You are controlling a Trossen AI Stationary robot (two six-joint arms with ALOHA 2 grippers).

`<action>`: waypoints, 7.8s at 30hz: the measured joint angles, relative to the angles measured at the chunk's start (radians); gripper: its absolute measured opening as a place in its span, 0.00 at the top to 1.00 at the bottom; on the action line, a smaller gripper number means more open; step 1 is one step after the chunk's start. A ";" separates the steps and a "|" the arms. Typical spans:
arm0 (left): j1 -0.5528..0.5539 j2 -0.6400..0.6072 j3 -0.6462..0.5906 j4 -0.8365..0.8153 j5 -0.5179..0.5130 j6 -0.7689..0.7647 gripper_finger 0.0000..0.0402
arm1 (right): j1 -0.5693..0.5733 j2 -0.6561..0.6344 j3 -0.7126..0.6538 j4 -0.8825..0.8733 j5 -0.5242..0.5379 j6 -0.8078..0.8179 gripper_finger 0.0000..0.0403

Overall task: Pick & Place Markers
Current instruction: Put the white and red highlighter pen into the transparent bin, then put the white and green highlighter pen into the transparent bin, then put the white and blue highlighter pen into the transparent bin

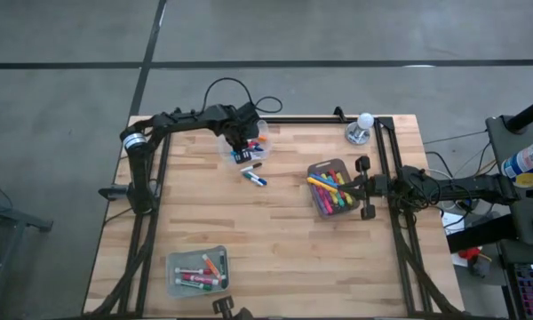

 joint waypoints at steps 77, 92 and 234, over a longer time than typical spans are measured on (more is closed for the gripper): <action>-0.380 -0.006 -0.029 -0.040 0.017 0.077 0.79 | 0.000 0.000 0.000 0.000 0.000 -0.001 0.98; -0.364 -0.006 -0.176 0.160 -0.102 0.136 0.79 | 0.000 0.000 0.000 0.000 0.000 0.000 0.98; 0.022 0.011 0.038 -0.024 -0.068 -0.050 0.70 | 0.000 0.000 0.000 0.000 0.000 -0.001 0.98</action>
